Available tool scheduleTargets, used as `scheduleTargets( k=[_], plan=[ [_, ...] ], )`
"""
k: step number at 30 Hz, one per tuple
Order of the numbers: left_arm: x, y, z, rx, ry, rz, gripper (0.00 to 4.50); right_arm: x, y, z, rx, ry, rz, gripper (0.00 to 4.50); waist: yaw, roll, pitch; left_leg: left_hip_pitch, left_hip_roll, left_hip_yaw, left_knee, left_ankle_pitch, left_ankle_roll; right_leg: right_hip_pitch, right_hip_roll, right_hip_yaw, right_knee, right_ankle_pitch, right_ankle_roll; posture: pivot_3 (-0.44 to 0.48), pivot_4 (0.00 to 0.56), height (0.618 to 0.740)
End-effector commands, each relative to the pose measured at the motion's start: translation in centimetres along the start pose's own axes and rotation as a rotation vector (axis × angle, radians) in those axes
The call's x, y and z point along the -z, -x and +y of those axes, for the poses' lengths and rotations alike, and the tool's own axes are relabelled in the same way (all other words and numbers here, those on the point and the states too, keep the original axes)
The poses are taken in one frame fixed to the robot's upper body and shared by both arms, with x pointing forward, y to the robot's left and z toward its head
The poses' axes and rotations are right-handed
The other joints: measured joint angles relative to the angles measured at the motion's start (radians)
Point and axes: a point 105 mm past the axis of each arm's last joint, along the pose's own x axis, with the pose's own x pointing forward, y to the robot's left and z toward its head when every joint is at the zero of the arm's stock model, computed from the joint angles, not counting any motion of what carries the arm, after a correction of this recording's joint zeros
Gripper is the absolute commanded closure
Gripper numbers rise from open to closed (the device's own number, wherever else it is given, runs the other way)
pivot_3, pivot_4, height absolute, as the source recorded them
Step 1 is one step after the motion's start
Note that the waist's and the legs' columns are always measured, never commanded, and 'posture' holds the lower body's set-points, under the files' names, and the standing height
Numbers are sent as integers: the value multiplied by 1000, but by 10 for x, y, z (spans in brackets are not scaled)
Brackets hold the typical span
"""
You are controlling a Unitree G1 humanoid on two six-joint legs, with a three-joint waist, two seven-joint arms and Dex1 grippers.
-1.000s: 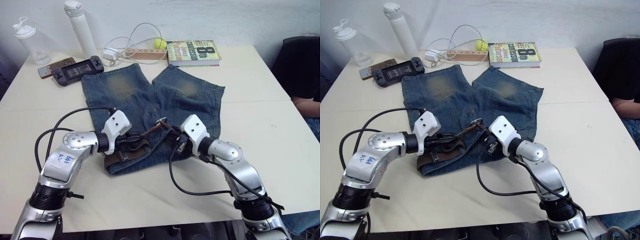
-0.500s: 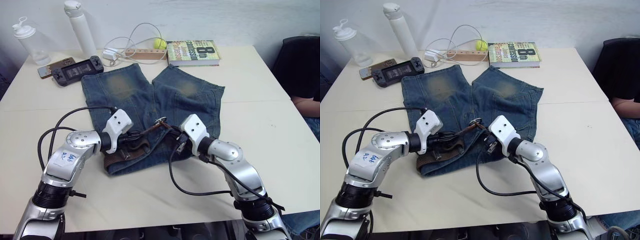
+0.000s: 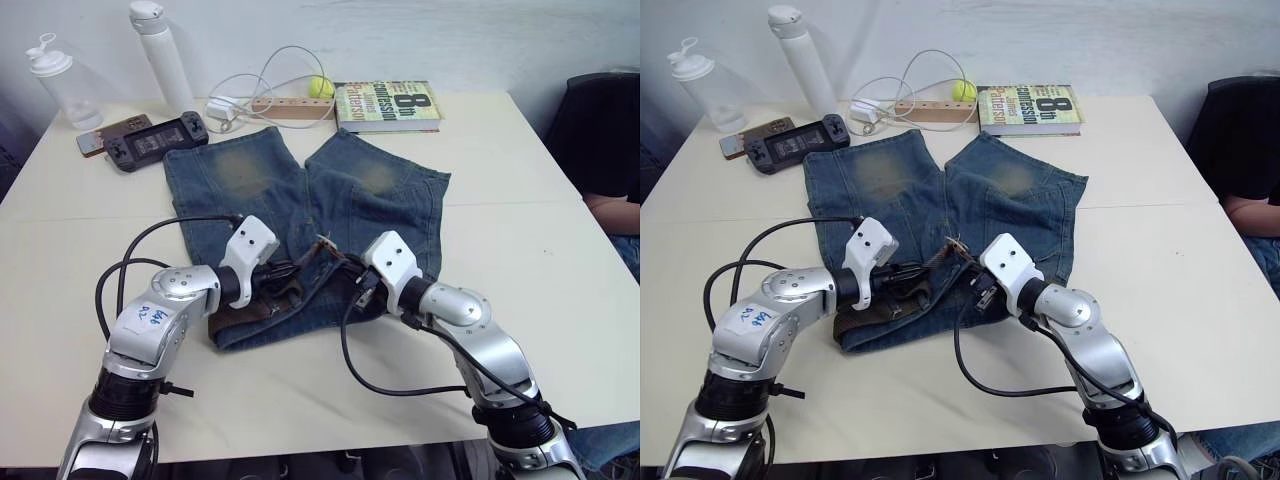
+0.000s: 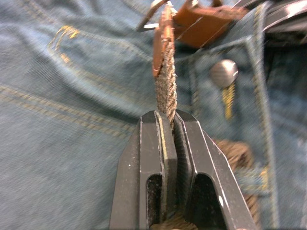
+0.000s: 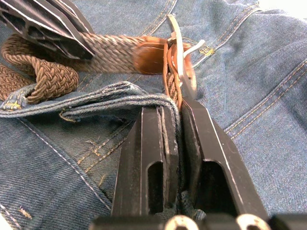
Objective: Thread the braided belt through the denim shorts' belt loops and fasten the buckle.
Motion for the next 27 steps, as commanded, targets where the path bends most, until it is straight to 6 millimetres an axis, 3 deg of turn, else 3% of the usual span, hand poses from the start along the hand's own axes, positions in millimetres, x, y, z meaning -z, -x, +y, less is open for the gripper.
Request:
scheduleTargets(
  k=[1, 7, 13, 17, 27],
  plan=[
    [-21, 1, -8, 3, -51, -73, 4500, -14, 1, 13, -53, 14, -54, 4463, 0, 0, 0, 0, 0, 0, 0, 0, 0, 0, 0, 0, 0, 0, 0, 0, 150, 703],
    [-21, -1, -13, -3, -37, -91, 4500, -12, 1, 14, -65, 7, -42, 4463, 1, 0, 0, 0, 0, 0, 0, 0, 0, 0, 0, 0, 0, 0, 0, 0, 150, 703],
    [-22, 8, -14, -6, -17, -149, 4500, -2, 5, -4, 21, -43, 3, 4463, 1, 0, 0, 0, 0, 0, 0, 0, 0, 0, 0, 0, 0, 0, 0, 0, 150, 703],
    [-11, 13, -20, 8, 29, -158, 4500, 1, 3, -11, 45, -94, 19, 4463, 0, 0, 0, 0, 0, 0, 0, 0, 0, 0, 0, 0, -1, 0, 0, 0, 150, 703],
    [-11, -3, -20, 12, -6, -169, 4500, -18, 7, 28, -209, -61, -58, 4463, 0, 0, 0, 0, 0, -1, -1, 0, 0, 0, 0, -1, -2, 0, 0, 0, 150, 703]
  ],
)
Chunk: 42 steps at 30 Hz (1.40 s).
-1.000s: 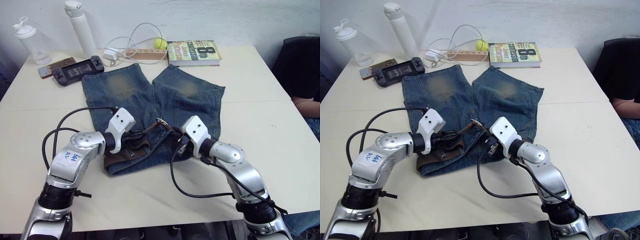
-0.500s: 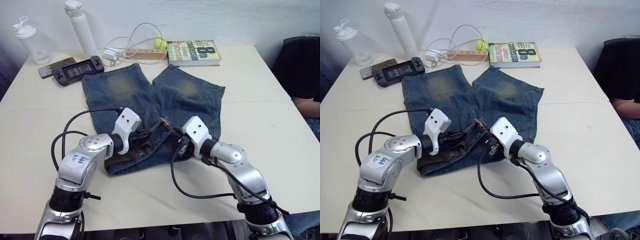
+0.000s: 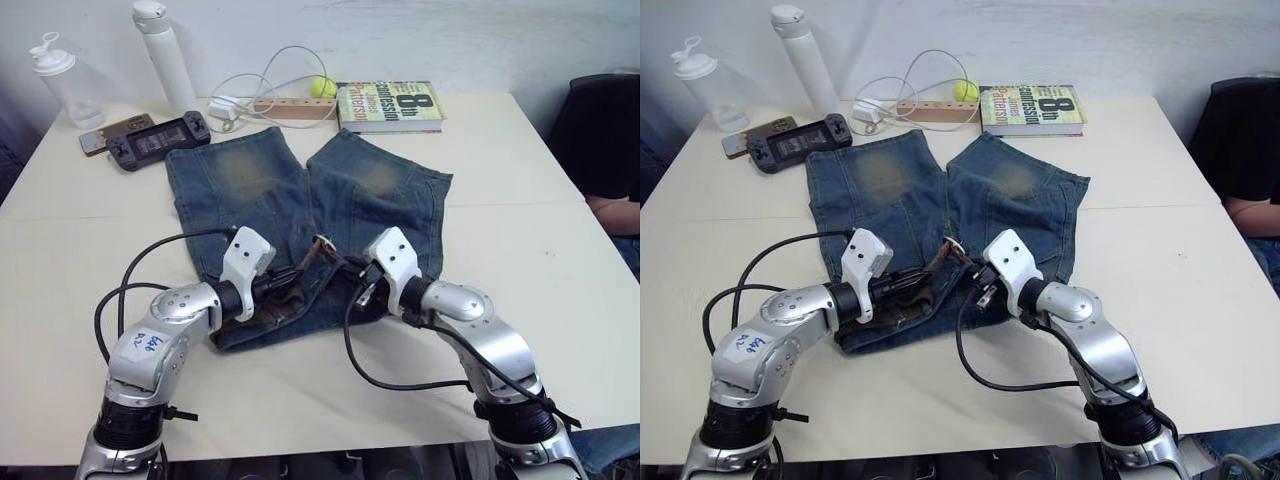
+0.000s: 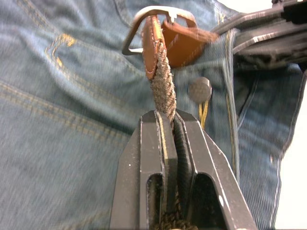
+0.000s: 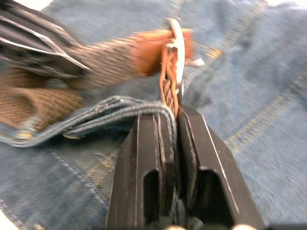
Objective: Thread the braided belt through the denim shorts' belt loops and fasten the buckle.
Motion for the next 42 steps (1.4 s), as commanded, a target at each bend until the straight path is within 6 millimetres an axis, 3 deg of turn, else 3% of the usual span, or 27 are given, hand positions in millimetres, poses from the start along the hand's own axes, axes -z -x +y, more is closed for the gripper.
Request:
scheduleTargets(
  k=[1, 6, 10, 13, 14, 18, 22, 24, 28, 36, 39, 42],
  plan=[
    [-13, -9, -8, 42, -64, -54, 4500, -14, 3, 22, -125, 55, -60, 4463, -1, 0, 0, 0, 0, 0, 0, 0, 0, 0, 0, 0, 0, 0, 0, 0, 150, 703],
    [-12, -22, -13, 90, -106, -46, 4500, -13, 7, 20, -158, 147, -41, 4463, 0, 0, 0, 0, 0, 0, 0, 0, 0, 0, 0, 0, 0, 0, 0, 0, 150, 703],
    [-15, -32, -14, 117, -138, -44, 4500, -9, 11, 19, -207, 350, -3, 4463, 1, 0, 0, 0, -1, 0, 0, 0, 0, 0, 0, 0, -1, 0, 0, 0, 150, 703],
    [-17, -37, -19, 150, -152, -50, 4500, -12, 13, 4, -161, 373, -17, 4463, 0, 0, 0, 0, 0, 0, 0, 0, 0, 0, 0, 0, -1, 0, 0, 0, 150, 703],
    [-18, -38, -20, 157, -153, -51, 4500, -14, 16, 1, -167, 363, -20, 3529, 0, 0, 0, 0, 0, 0, 0, 0, 0, 0, 0, 0, -1, 0, 0, 0, 150, 703],
    [-16, -39, -19, 159, -155, -48, 4500, -20, 34, -7, -221, 355, -17, 1854, 2, 0, 0, 0, -1, 0, 0, 0, 1, 0, 0, 0, -1, 0, 0, 0, 150, 703],
    [-11, -35, -15, 159, -184, -20, 4500, -39, 65, -23, -287, 317, -5, 61, 5, 0, 0, 0, -1, 0, 0, 0, 1, 1, -1, -1, -1, 0, 0, 0, 150, 703],
    [-10, -35, -15, 160, -191, -18, 4500, -42, 69, -26, -301, 317, 4, 61, 4, 0, 0, 0, -1, -1, 0, 0, 1, 1, -1, -1, -1, 0, 0, 0, 150, 703],
    [-17, -37, -19, 180, -269, -36, 4500, -48, 52, -64, -212, 554, 62, 61, -4, 0, 0, 1, 0, -1, -1, 0, 1, 2, 0, -1, -1, 0, 0, 0, 150, 703],
    [-21, -37, -21, 213, -315, -60, 4500, -33, 19, -76, -291, 719, 98, 61, 2, 0, 0, -1, 0, 0, -1, 1, 1, 1, -1, -2, -4, 0, 0, 0, 150, 703],
    [-20, -37, -20, 216, -320, -59, 4500, -37, 14, -75, -310, 732, 70, 933, 2, 0, 0, -1, 0, -1, 0, 1, 2, 1, -1, -2, -3, 0, 1, 0, 150, 703],
    [-20, -37, -20, 216, -326, -59, 4500, -39, 11, -72, -334, 732, 44, 2335, 1, 0, 0, -1, 0, -1, 0, 1, 1, 1, -1, -2, -2, 0, 1, 0, 150, 703]
  ],
)
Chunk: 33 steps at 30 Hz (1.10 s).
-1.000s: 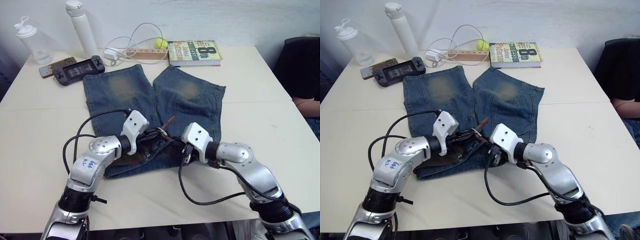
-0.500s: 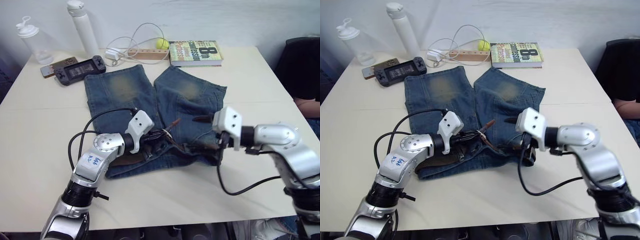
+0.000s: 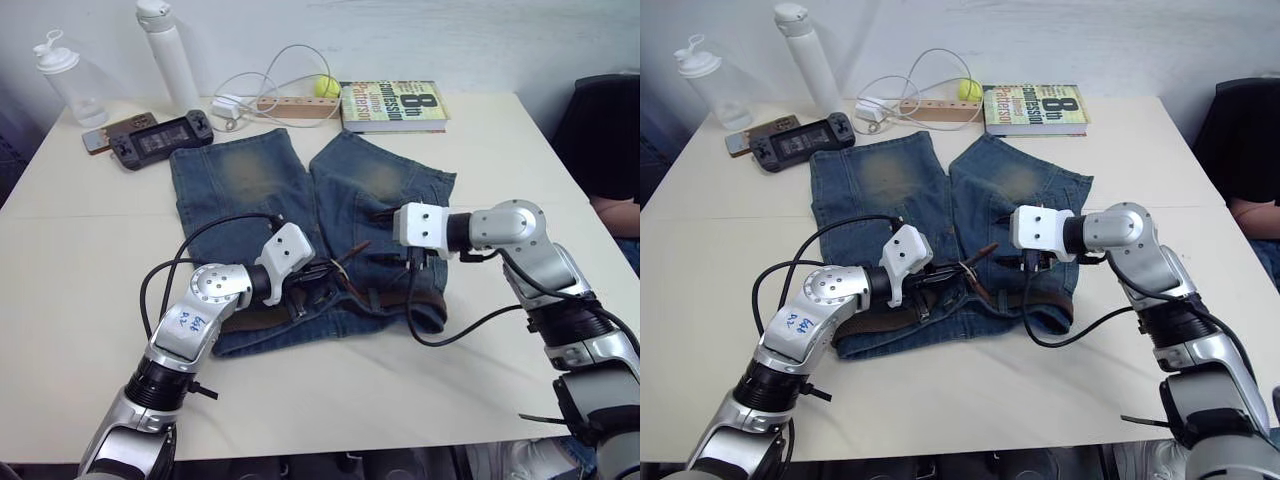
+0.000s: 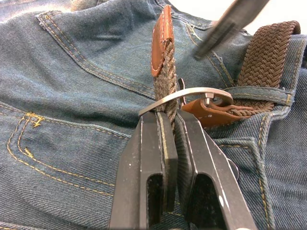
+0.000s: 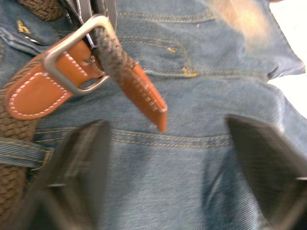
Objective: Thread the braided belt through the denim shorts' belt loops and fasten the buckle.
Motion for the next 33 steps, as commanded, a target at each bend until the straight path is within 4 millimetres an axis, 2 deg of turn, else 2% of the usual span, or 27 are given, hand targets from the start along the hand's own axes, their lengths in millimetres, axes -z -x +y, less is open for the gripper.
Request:
scheduleTargets(
  k=[1, 4, 5, 9, 13, 16, 19, 23, 28, 30, 33],
  plan=[
    [-12, -2, -3, 24, -47, -37, 4500, -11, 0, -4, -6, 43, -49, 2762, 0, 0, 0, 0, 0, 0, 0, 0, 0, 0, 0, 0, 0, 0, 0, 0, 150, 703],
    [-14, -3, -2, 26, -49, -42, 4500, -13, -1, -2, -18, 45, -64, 4149, 0, 0, 0, 0, 0, 0, 0, 0, 0, 0, 0, 0, 1, 0, 0, 0, 150, 703],
    [-14, -3, -2, 28, -52, -43, 4500, -14, -2, -2, -21, 46, -67, 4469, 0, 0, 0, 0, 0, 0, 0, 0, 0, 0, 0, 0, 1, 0, 0, 0, 150, 703],
    [-18, 0, 3, 23, -47, -55, 4500, -14, 1, -1, -34, 59, -56, 4469, 0, 0, 0, 0, 0, 0, 0, 0, 0, 0, 0, 0, 1, 0, 0, 0, 150, 703],
    [-21, 17, 9, 43, 16, -60, 2951, -11, 9, -7, -20, 85, -32, 4500, -3, 0, 0, 0, 0, 0, 0, 0, 0, 0, 0, 0, 1, 0, 0, 0, 150, 703],
    [-19, 38, 11, 95, 42, -32, 1642, -5, 21, -16, 10, 146, 10, 4500, -4, 0, 0, 0, 0, 0, 0, 0, -1, 0, 0, 0, 1, 0, 0, 0, 150, 703],
    [-28, 54, 14, 112, 83, -57, 178, -2, 34, -24, 32, 183, 36, 4500, -3, 0, 0, 0, 0, 0, 0, 1, -1, 0, 0, 0, 1, 0, 0, 0, 150, 703],
    [-53, 55, 18, 88, 76, -135, 81, 2, 59, -36, 70, 183, 82, 4500, 3, 0, 0, 0, 0, -1, 0, 1, -1, 0, -1, 0, 1, 0, 0, 0, 150, 703],
    [-81, 32, 12, 93, 73, -216, 81, -10, 70, -50, 107, 182, 72, 4500, 2, 0, 0, 0, -2, -1, 1, 1, 0, 0, -2, -1, 1, 0, 0, 0, 150, 703],
    [-83, 15, 11, 62, 46, -198, 81, -20, 69, -55, 106, 181, 55, 4500, 0, 0, 0, 0, -1, -1, 1, 1, 0, 0, -2, -1, 1, 0, 0, 0, 150, 703],
    [-73, -8, 7, 22, -26, -127, 81, -31, 64, -56, 97, 170, 33, 4500, -5, 0, 0, 0, -1, -1, 1, 1, 0, 0, -1, -1, 2, 0, 0, 0, 150, 703]
  ],
)
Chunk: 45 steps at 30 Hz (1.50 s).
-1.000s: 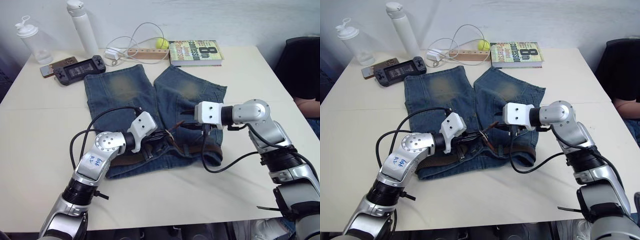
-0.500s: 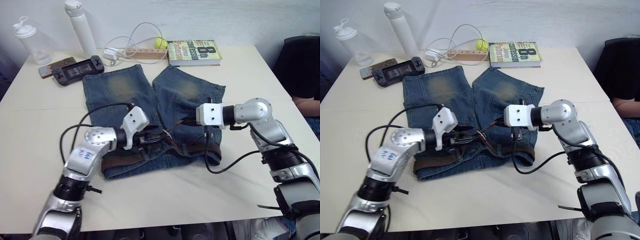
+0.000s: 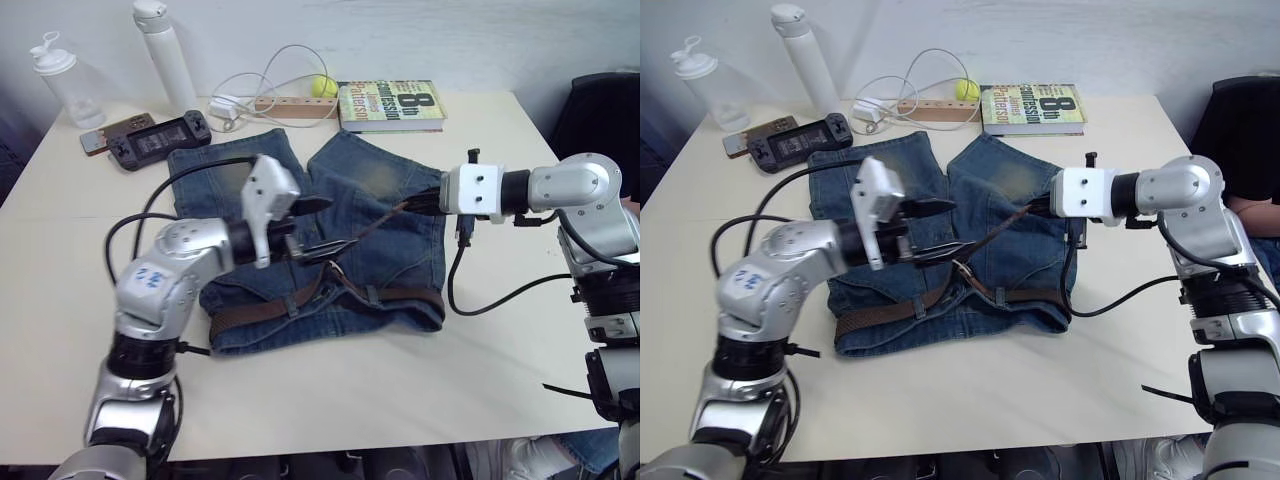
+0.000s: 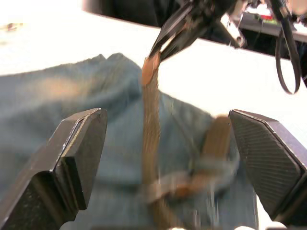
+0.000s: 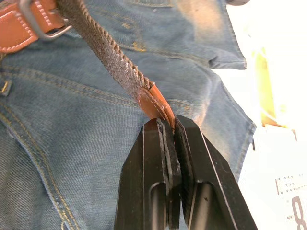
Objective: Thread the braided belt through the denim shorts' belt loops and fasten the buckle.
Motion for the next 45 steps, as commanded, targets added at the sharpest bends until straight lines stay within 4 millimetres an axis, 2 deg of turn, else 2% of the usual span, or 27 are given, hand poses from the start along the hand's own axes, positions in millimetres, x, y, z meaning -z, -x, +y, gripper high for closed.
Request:
scheduleTargets(
  k=[1, 3, 6, 9, 11, 12, 13, 14, 19, 24, 26, 29, 30, 33, 36, 39, 40, 43, 44, 45],
  plan=[
    [15, -17, -2, -43, -89, 73, 81, -24, 5, -15, 47, 26, -58, 4500, -2, 0, 0, 0, 1, 0, 0, 0, 0, 0, 1, 0, 0, 0, 0, 0, 150, 703],
    [21, -24, -4, -40, -92, 85, 81, -26, 4, -16, 50, 19, -61, 4500, 0, 0, 0, 0, 1, 0, 0, 1, -1, 0, 1, 0, 0, 0, 0, 0, 150, 703],
    [19, -29, 2, -78, -68, 61, 838, -26, 4, -16, 53, 19, -59, 4500, 3, 0, 0, 0, 1, 0, 0, 1, -1, 0, 1, 0, 1, 0, 0, 0, 150, 703],
    [13, -31, 4, -85, -45, 20, 2158, -25, 5, -16, 64, 17, -60, 4500, 4, 0, 0, 0, 1, 0, 0, 1, -1, 0, 0, 0, 0, 0, 0, 0, 150, 703],
    [7, -32, 3, -78, -15, -24, 3246, -25, 2, -14, 65, 15, -59, 4500, 2, 0, 0, 0, 1, 0, 0, 1, -1, 0, 0, 0, 0, 0, 0, 0, 150, 703],
    [6, -33, 3, -76, -1, -35, 3532, -24, 1, -12, 59, 18, -56, 4500, 2, 0, 0, 0, 1, 0, 0, 1, -1, 0, 0, 0, 0, 0, 0, 0, 150, 703],
    [7, -33, 3, -75, 12, -36, 4146, -25, -1, -10, 54, 16, -58, 4500, 2, 0, 0, 0, 1, 0, 0, 1, -1, 0, 0, 0, 0, 0, 0, 0, 150, 703],
    [8, -33, 3, -75, 24, -35, 4453, -26, -3, -9, 50, 4, -65, 4500, 2, 0, 0, 0, 1, 0, 0, 1, -1, 0, 1, 0, 0, 0, 0, 0, 150, 703],
    [19, -24, 13, -117, 151, -17, 4453, -34, -4, -10, 68, -76, -122, 4500, 3, 0, 0, 0, 1, 0, 0, 1, -1, 0, 0, 0, 0, 0, 0, 0, 150, 703],
    [28, -1, 29, -217, 489, -46, 4500, -32, 16, -4, 52, -311, -156, 2596, 4, 0, 0, 0, 1, -1, 0, 1, -1, 0, 0, -1, 1, 0, 0, 0, 150, 703],
    [26, 6, 27, -225, 583, -87, 4500, -30, 24, 2, 27, -410, -154, 1500, 4, 0, 0, -1, 1, -2, 0, 1, -1, 0, 0, -1, 0, 0, 0, 0, 150, 703],
    [24, 18, 24, -246, 747, -160, 4500, -27, 31, 14, -3, -590, -169, 88, 4, 0, 0, -3, 0, -4, 0, 1, 0, 0, -1, -4, -1, 0, 0, 0, 150, 703],
    [25, 22, 24, -266, 812, -191, 4500, -26, 30, 18, -10, -659, -186, 35, 3, 0, 0, -4, 0, -6, 1, 1, 0, 0, -1, -5, -1, 0, 0, 0, 150, 703],
    [31, 32, 21, -315, 993, -283, 4500, -31, 18, 30, -48, -828, -264, 35, 1, 0, 0, -5, 0, -8, 2, 1, 0, 0, -1, -7, -1, 0, 0, 0, 150, 703],
    [37, 40, 15, -351, 1119, -359, 4500, -41, 1, 42, -123, -959, -353, 858, -6, -1, 0, -7, 1, -9, 3, 1, -1, -1, -1, -8, 0, 0, 0, 0, 150, 703],
    [42, 46, 11, -405, 1180, -397, 4500, -44, -15, 48, -153, -1004, -365, 2192, 3, -1, 0, -7, 1, -11, 3, 2, -2, -2, 0, -9, 1, 0, -1, 0, 150, 703],
    [45, 49, 11, -437, 1193, -407, 4500, -44, -22, 51, -165, -1012, -365, 2786, 4, -1, 0, -8, 1, -11, 3, 2, -2, -1, -1, -9, 0, 0, -1, 0, 150, 703],
    [42, 53, 8, -477, 1216, -460, 4500, -53, -43, 56, -219, -1031, -381, 4160, 5, -1, 0, -9, 0, -11, 4, 1, -2, -1, -2, -9, 0, 0, 0, 0, 150, 703],
    [40, 54, 7, -482, 1223, -475, 4500, -56, -49, 57, -236, -1029, -384, 4346, 5, -1, 0, -9, -1, -11, 4, 1, -1, -1, -2, -9, 0, 0, 0, 0, 150, 703],
    [39, 54, 6, -489, 1231, -484, 4500, -61, -56, 62, -277, -1021, -383, 4346, 5, -1, 0, -9, -1, -11, 4, 1, -1, -1, -2, -9, -1, 0, 0, 0, 150, 703]
  ],
)
